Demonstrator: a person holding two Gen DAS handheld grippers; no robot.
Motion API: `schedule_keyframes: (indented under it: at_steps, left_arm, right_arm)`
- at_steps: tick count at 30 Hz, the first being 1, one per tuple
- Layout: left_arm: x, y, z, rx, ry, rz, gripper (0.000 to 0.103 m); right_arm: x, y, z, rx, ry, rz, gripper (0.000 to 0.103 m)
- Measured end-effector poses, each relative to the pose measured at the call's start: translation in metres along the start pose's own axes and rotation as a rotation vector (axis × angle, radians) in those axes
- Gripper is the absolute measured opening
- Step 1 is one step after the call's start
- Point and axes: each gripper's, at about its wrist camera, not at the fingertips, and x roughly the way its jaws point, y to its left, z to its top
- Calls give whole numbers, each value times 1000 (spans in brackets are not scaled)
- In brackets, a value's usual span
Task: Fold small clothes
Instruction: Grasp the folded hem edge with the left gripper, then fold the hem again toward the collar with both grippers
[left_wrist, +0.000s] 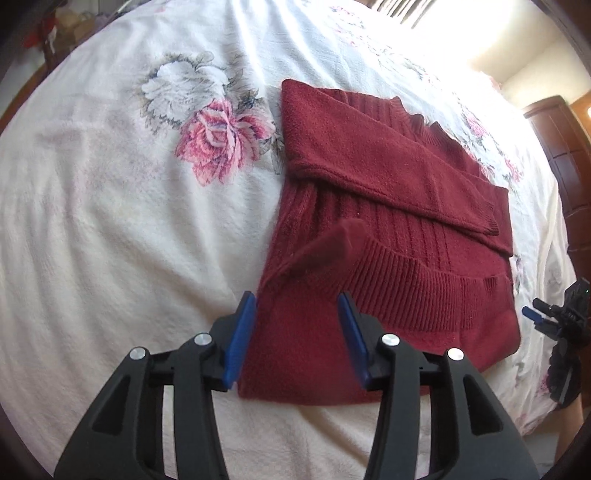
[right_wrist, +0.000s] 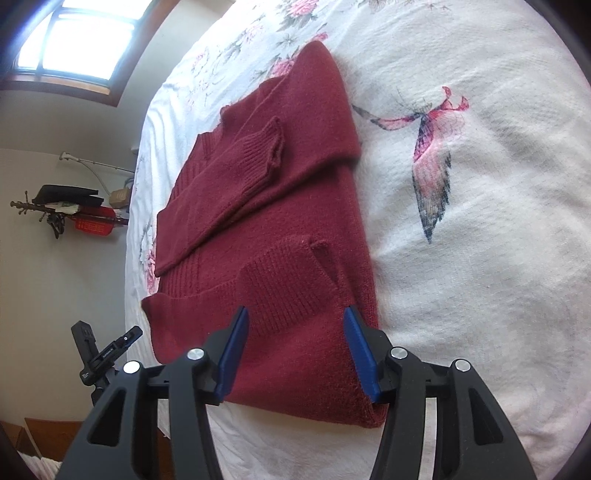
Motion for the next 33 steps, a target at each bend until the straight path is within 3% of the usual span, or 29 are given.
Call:
schedule_keyframes:
  at_steps: [3, 14, 17, 22, 30, 33]
  left_arm:
    - [14, -9, 14, 118, -1, 73, 46]
    - [52, -26, 39, 234, 58, 47, 46]
    - [61, -31, 39, 250, 88, 59, 39]
    - [62, -33, 39, 246, 95, 49, 11]
    - [34, -35, 32, 212, 41, -65, 7]
    - [43, -29, 30, 204, 58, -38, 7]
  right_arm:
    - [2, 6, 1, -23, 5, -12, 54]
    - [9, 8, -1, -27, 13, -26, 55]
    - [10, 9, -1, -26, 12, -29, 55]
    - [11, 11, 4, -32, 9, -31, 55]
    - [17, 23, 16, -104, 11, -88, 59]
    - [21, 29, 21, -148, 17, -135, 70]
